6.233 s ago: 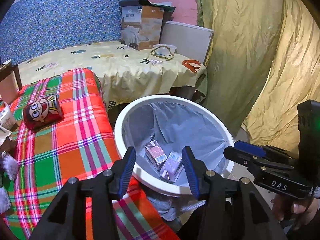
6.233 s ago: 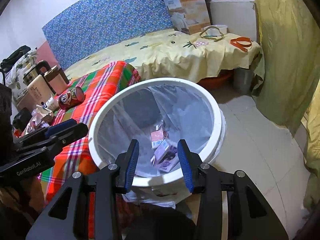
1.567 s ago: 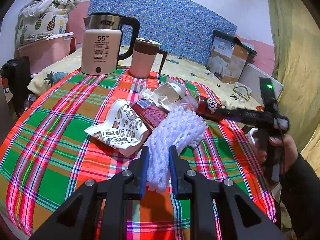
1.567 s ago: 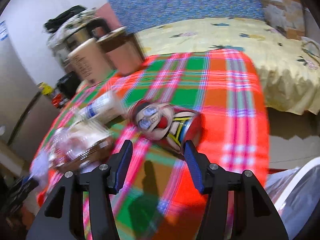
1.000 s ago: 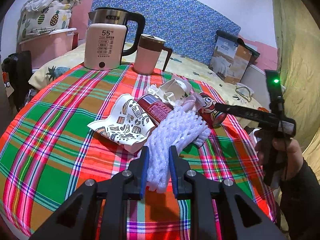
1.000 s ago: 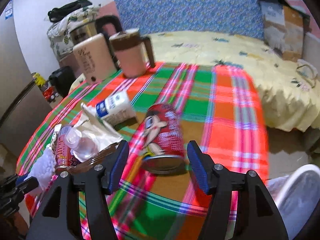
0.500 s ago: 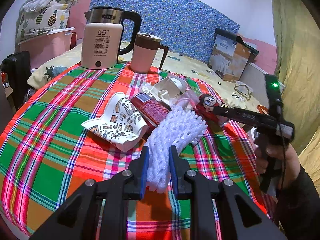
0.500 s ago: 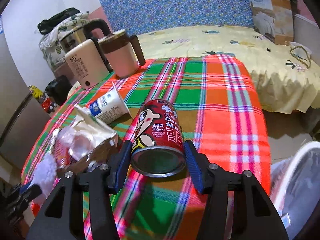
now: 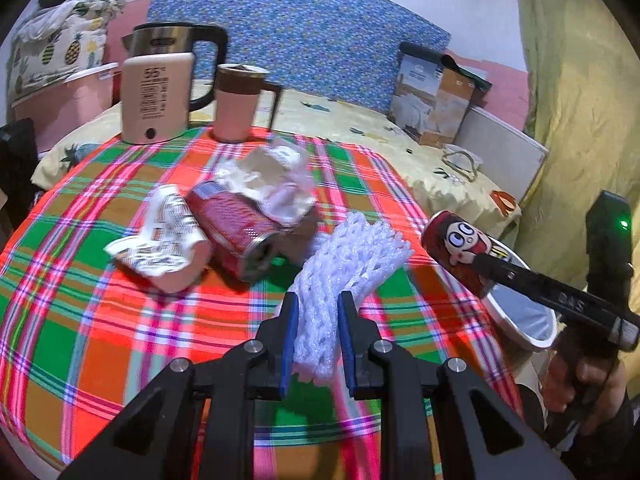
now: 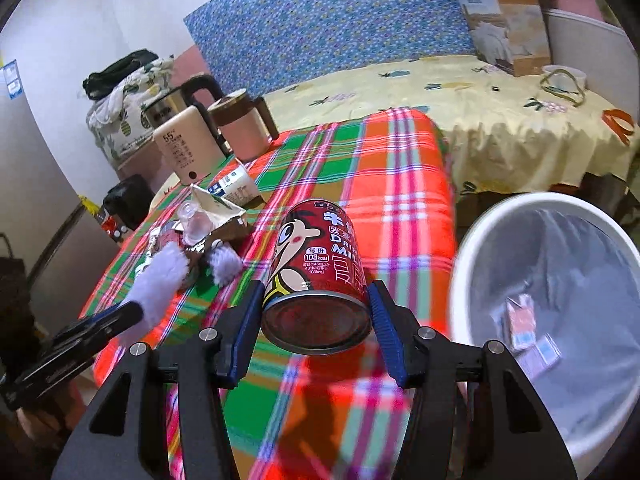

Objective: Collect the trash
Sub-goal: 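Carry the foam net and red can over the bin and open both tools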

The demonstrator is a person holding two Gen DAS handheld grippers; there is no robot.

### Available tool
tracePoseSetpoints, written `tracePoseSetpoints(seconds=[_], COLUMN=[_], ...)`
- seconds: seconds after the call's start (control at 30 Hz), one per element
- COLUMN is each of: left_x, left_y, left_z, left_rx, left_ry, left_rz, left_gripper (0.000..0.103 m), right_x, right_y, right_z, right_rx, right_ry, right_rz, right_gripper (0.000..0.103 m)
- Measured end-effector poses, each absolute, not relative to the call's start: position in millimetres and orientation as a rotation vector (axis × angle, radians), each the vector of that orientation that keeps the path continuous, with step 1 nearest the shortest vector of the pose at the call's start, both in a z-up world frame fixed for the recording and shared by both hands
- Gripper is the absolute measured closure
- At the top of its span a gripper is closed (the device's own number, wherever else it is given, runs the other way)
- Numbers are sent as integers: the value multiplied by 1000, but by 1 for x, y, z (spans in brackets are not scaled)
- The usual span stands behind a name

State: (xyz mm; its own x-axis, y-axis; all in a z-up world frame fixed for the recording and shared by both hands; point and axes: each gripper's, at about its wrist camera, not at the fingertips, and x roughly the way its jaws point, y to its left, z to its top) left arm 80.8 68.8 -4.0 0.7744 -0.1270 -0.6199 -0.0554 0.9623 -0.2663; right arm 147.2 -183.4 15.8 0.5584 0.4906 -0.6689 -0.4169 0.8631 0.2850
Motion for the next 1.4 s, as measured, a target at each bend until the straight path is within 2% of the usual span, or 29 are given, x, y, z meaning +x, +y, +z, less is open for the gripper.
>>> tracePoseSetpoints(seconds=[0.37, 0.93, 1.4], left_x=[104, 157, 177], left_y=[-2, -121, -158], left_z=[6, 12, -7], left_rx=[-204, -65, -23], left_ry=[706, 739, 818], left_rz=[-182, -398, -452], left_gripper=[82, 82, 78], right_x=[130, 131, 134], right_y=[-250, -319, -335], right_z=[23, 6, -4], right_rx=[152, 182, 153], right_ry=[776, 806, 873], right_rz=[395, 201, 151], right_gripper=[49, 49, 48])
